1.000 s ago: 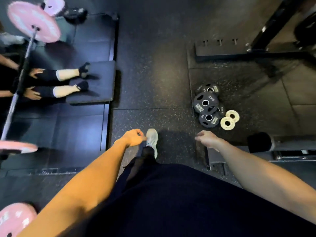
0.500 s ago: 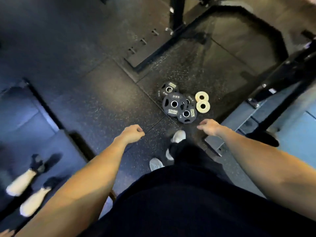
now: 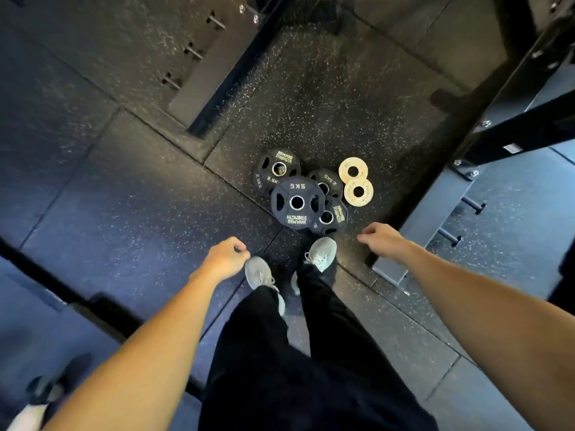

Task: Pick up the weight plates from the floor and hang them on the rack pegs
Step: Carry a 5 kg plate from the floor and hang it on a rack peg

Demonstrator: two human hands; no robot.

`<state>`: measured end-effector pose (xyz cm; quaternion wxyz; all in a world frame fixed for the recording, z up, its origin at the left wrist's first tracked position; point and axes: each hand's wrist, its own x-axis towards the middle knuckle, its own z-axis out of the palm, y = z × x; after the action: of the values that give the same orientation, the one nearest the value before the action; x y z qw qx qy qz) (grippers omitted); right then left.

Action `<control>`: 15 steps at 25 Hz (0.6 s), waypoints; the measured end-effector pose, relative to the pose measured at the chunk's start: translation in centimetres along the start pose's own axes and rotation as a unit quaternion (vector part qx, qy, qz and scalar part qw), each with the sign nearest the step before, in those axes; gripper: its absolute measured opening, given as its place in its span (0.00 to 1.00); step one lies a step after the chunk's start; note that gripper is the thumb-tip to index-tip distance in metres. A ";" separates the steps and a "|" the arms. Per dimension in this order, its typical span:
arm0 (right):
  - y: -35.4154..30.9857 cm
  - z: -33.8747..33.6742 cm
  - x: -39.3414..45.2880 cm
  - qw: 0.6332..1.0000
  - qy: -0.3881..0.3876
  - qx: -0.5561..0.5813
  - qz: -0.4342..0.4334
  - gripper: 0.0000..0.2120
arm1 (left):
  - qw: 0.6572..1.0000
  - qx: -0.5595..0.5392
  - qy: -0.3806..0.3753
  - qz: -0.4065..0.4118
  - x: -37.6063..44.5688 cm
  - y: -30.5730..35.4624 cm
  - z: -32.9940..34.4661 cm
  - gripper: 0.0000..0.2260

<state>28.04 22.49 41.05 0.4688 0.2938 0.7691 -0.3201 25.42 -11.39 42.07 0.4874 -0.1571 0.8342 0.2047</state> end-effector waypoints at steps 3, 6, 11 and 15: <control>-1.3 1.3 9.5 1.000 0.003 0.018 0.019 0.16 | 1.000 0.013 -0.013 -0.002 10.0 0.7 1.2 0.10; -1.7 4.6 20.8 0.998 0.010 0.036 0.043 0.15 | 0.999 0.027 -0.041 -0.018 22.1 0.4 3.8 0.12; -1.2 10.7 36.7 0.994 0.042 0.069 0.079 0.25 | 0.998 -0.012 -0.060 -0.031 39.3 0.6 8.9 0.21; 0.0 14.8 45.9 0.992 0.068 0.068 0.087 0.28 | 0.997 -0.054 -0.050 -0.033 49.4 0.2 13.4 0.28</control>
<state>18.13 18.12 -5.94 0.4199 0.4117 0.7475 -0.3090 11.92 -7.70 -7.15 0.5256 -0.2003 0.7908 0.2412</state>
